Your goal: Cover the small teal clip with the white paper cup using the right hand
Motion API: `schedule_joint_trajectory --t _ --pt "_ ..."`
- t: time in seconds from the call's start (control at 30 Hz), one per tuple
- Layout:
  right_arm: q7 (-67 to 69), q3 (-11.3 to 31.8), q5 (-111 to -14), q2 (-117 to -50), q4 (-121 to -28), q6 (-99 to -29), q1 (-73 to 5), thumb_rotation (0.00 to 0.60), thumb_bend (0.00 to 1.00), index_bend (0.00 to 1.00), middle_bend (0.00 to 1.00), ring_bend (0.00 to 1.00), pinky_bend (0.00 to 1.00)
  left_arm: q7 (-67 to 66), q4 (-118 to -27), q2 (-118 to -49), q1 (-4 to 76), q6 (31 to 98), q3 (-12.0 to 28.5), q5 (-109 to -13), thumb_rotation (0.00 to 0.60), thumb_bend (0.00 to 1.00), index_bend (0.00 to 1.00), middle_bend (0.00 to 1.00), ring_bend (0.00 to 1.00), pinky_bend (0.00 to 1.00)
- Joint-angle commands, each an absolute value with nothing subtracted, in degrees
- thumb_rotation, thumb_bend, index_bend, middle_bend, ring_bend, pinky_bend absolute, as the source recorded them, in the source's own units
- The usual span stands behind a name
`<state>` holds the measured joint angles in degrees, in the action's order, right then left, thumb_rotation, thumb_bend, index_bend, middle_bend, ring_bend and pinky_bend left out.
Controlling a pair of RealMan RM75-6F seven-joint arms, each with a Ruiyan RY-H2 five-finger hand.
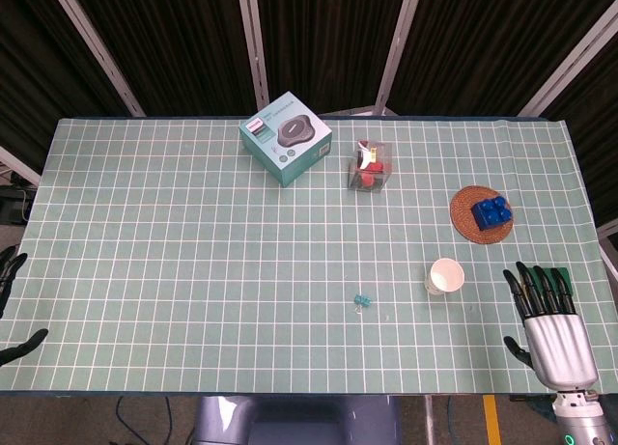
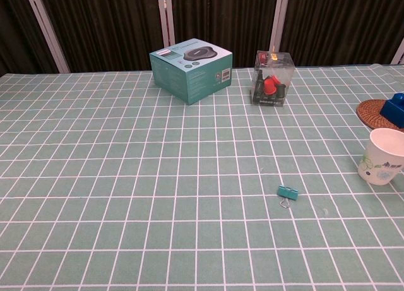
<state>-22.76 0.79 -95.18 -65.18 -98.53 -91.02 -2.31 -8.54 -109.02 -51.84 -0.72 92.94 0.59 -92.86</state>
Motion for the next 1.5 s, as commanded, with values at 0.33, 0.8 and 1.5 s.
schedule_joint_trajectory --t 0.33,0.8,1.5 --pt "-26.82 -0.04 -98.58 -67.37 -96.21 -86.23 -5.12 0.6 0.0 0.0 0.0 0.0 0.0 -9.19 -108.93 -52.38 -0.78 92.97 0.86 -92.25 0.6 0.0 0.0 0.0 0.0 0.0" --pt "-55.9 2.45 -106.16 -78.06 -85.26 -57.61 -23.16 0.6 0.0 0.0 0.0 0.0 0.0 -12.19 -107.15 -55.06 2.32 88.4 4.49 -83.65 0.6 0.0 0.0 0.0 0.0 0.0" --pt "-70.47 5.4 -98.86 -84.04 -71.45 -53.46 -25.67 0.6 0.0 0.0 0.0 0.0 0.0 -14.47 -106.08 -56.61 3.98 85.8 5.26 -79.44 0.6 0.0 0.0 0.0 0.0 0.0"
